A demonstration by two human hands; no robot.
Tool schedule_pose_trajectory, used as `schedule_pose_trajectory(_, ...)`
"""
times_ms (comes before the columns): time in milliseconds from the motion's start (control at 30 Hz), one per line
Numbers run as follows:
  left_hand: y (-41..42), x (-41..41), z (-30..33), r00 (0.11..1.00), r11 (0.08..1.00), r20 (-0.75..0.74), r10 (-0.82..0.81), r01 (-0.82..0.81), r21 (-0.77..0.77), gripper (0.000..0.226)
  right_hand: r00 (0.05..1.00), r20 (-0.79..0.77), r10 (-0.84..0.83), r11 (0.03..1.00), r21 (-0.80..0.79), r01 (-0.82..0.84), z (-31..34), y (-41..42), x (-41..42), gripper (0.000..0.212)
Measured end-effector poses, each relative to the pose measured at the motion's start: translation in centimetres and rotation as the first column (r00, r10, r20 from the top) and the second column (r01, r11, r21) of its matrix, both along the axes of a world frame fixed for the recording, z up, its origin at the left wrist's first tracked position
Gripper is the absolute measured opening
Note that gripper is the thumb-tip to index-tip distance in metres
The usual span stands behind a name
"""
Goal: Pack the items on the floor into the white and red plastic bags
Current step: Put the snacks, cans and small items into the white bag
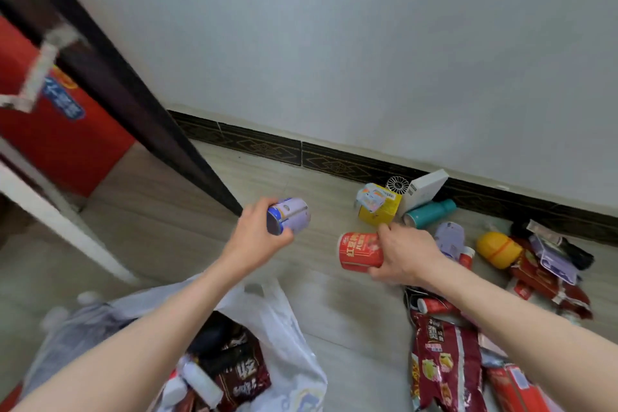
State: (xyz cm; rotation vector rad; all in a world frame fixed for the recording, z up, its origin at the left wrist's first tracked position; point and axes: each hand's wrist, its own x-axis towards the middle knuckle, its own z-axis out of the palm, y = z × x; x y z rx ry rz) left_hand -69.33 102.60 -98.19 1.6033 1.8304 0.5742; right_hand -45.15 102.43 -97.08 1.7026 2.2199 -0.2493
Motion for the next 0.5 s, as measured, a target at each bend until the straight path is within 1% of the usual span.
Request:
schedule_pose_trajectory(67,-2.4,-1.6,2.3,1.0,1.0,-0.006,0.013,-0.013,-0.009,0.055,0.999,-0.035,0.001,1.0,-0.019,-0.002,2.8,-1.3,-2.2,0.064)
schedule_pose_trajectory(133,-5.2,-3.2,4.1,0.998,0.998,0.001,0.064,-0.064,-0.014,0.056,0.997,-0.077,-0.004,1.0,-0.031,0.002,5.3,-2.6,-4.5,0.063)
schedule_pose_trajectory(267,-10.7,-7.0,5.6,0.986,0.986,0.014,0.167,-0.167,-0.018,0.06,0.988,-0.153,-0.007,0.998,-0.069,-0.004,8.7,-5.0,-8.9,0.061)
schedule_pose_trajectory(333,-13.2,-9.0,5.8,0.981,0.98,0.022,0.191,-0.19,-0.053,0.06,0.979,-0.202,-0.03,0.994,-0.11,0.007,9.6,-6.2,-11.0,0.058)
schedule_pose_trajectory(433,-17.0,-11.2,5.5,0.976,0.969,0.003,0.22,-0.218,-0.115,0.047,0.972,-0.228,-0.06,0.985,-0.174,0.02,9.8,-8.7,-13.9,0.051)
schedule_pose_trajectory(500,-19.6,-12.1,4.6,0.973,0.96,-0.017,0.232,-0.231,-0.16,0.052,0.966,-0.246,-0.083,0.976,-0.214,0.03,8.6,-10.7,-15.5,0.047)
